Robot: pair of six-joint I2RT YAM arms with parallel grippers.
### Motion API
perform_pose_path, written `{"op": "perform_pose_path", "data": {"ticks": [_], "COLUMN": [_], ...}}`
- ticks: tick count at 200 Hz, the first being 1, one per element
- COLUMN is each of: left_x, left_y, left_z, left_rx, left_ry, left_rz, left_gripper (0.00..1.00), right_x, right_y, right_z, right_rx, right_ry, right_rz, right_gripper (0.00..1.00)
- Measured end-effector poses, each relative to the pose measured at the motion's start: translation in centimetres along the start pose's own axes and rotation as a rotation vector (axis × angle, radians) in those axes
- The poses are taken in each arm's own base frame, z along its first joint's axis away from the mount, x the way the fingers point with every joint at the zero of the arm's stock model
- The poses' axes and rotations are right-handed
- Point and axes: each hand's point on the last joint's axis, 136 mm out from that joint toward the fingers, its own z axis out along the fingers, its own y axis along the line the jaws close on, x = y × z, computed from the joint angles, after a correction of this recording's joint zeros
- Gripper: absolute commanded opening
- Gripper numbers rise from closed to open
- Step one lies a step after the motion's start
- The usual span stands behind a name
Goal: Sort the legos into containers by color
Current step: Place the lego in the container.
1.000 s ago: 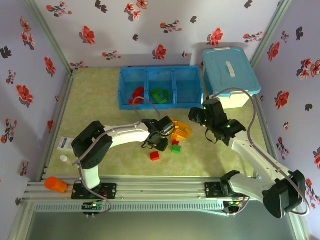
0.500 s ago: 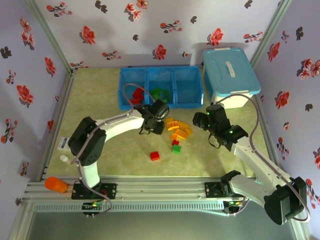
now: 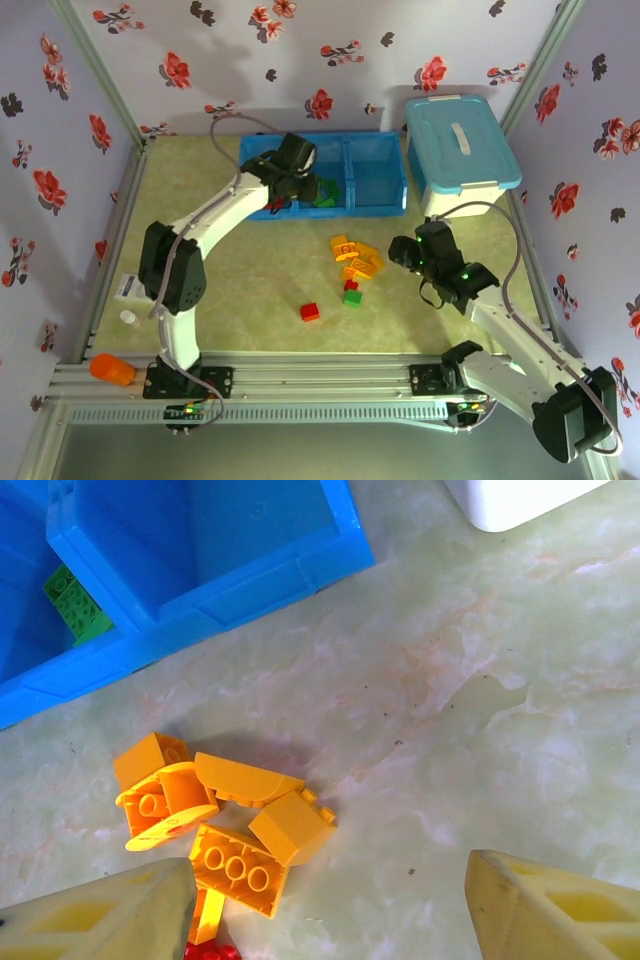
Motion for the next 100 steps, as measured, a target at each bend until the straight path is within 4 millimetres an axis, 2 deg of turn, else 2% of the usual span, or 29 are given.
{"op": "perform_pose_path", "data": {"ticks": [29,33,45,52,64,100], "left_x": [-1.5,-1.6,-1.9,-2.1,-2.4,-3.2], "left_y": [-0.4,-0.4,-0.5,-0.4,-0.4,-0.6], "left_z": [2.1,2.4,2.9,3.1,3.1,1.7], "left_rx": [-0.009,-0.011,-0.015,-0.017,-0.018,-0.009], "left_ry": [0.015,0.02,0.028,0.03,0.032,0.009], "left_rz": [0.015,0.016,0.026,0.029,0.032,0.032], "left_gripper": [0.27,0.31,0.56,0.63,0.66,0.66], "right_x": [-0.3,-0.4,-0.4,-0.4,-0.2,0.4], "right_y": [0.1,0.2,0.2,0.2,0.3,0.4], "right_z": [-0.5,-0.6,-0.7,-0.7,-0.6,-0.4], "right_rx": [-0.014,-0.016,-0.021,-0.023,-0.026,-0.039], "right_ry": [-0.018,-0.02,-0.023,-0.022,-0.016,0.006], "right_rz": [0.004,0.005,0.006,0.006,0.006,0.003], "right_gripper": [0.72,0.72,0.72,0.73,0.74,0.75]}}
